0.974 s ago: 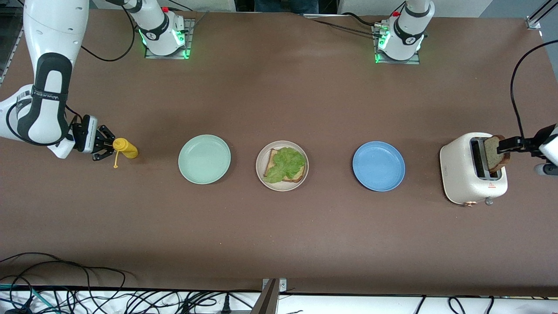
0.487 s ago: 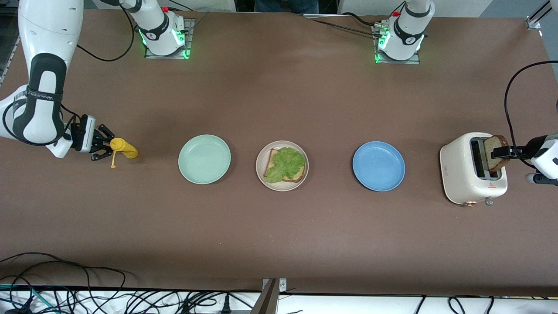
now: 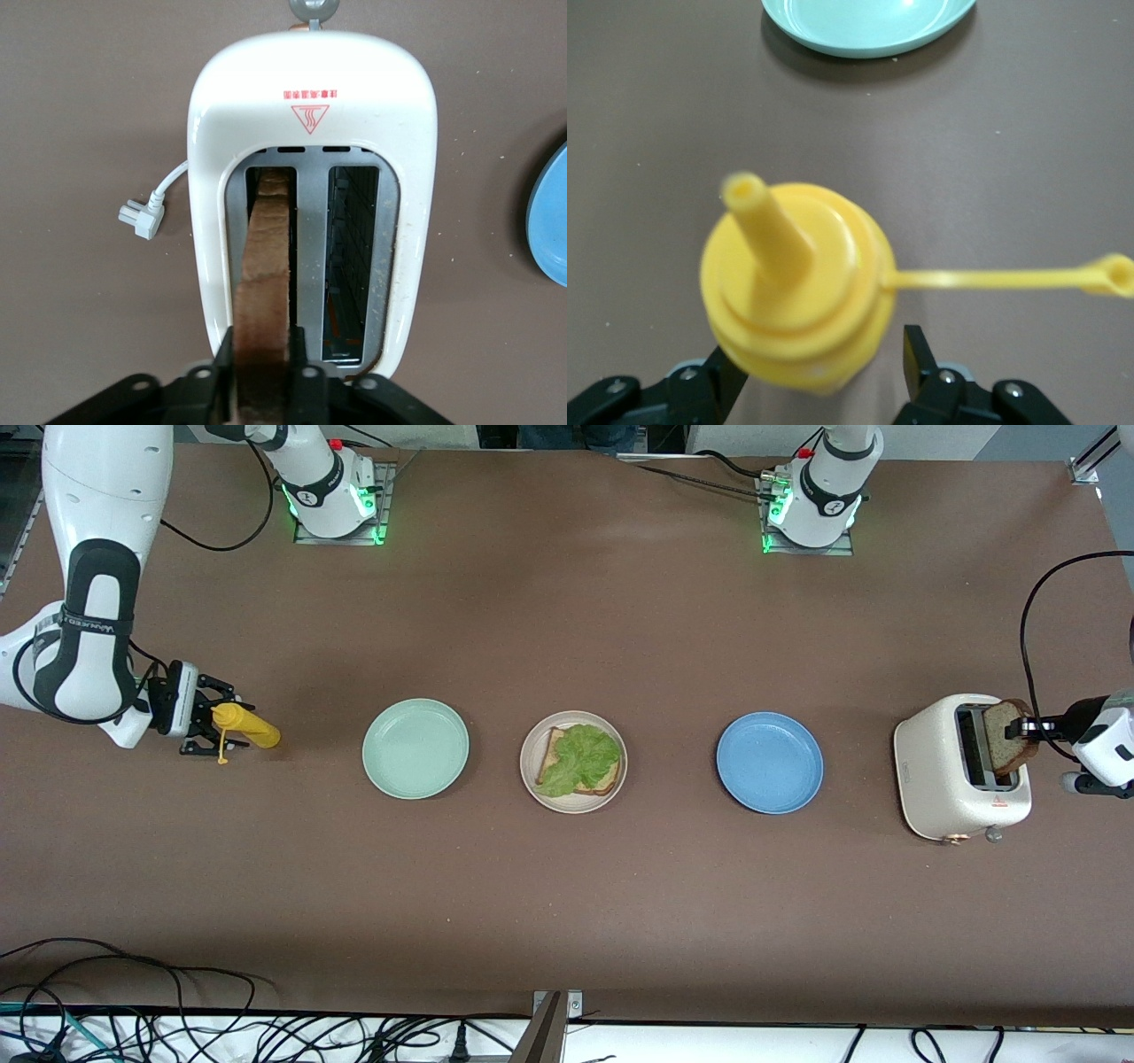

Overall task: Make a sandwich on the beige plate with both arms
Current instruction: 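Open the right gripper while the left gripper lifts the toast from the toaster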

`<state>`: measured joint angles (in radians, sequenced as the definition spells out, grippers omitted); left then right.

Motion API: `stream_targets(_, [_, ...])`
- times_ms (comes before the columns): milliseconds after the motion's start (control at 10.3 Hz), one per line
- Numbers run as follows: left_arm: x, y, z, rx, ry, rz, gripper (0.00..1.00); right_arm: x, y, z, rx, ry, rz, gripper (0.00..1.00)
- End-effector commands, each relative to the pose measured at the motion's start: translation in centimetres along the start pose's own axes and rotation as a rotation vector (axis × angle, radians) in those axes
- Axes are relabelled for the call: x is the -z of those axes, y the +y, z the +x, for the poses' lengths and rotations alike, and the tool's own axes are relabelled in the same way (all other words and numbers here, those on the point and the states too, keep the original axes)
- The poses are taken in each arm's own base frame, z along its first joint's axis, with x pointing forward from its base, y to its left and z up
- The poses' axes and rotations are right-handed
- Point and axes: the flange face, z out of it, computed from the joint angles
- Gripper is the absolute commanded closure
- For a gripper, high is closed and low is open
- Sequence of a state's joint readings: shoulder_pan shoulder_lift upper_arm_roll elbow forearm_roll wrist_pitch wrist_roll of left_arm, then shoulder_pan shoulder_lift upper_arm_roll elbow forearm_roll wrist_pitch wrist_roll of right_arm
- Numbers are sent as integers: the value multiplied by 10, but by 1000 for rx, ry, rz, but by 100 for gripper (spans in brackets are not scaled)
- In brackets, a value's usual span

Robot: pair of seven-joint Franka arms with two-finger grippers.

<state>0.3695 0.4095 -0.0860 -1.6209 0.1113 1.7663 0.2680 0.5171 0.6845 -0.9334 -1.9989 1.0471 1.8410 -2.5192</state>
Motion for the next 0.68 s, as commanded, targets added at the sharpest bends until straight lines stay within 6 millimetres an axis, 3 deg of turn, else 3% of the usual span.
stream_targets(0, [15, -1, -6, -18, -2, 15, 100, 22, 7, -14, -9, 7, -49, 15])
stream_targets(292, [41, 1, -16, -16, -2, 20, 100, 52, 37, 4, 12, -38, -79, 11])
stream_targets(585, [88, 9, -25, -17, -27, 19, 100, 90, 78, 59, -27, -95, -40, 11])
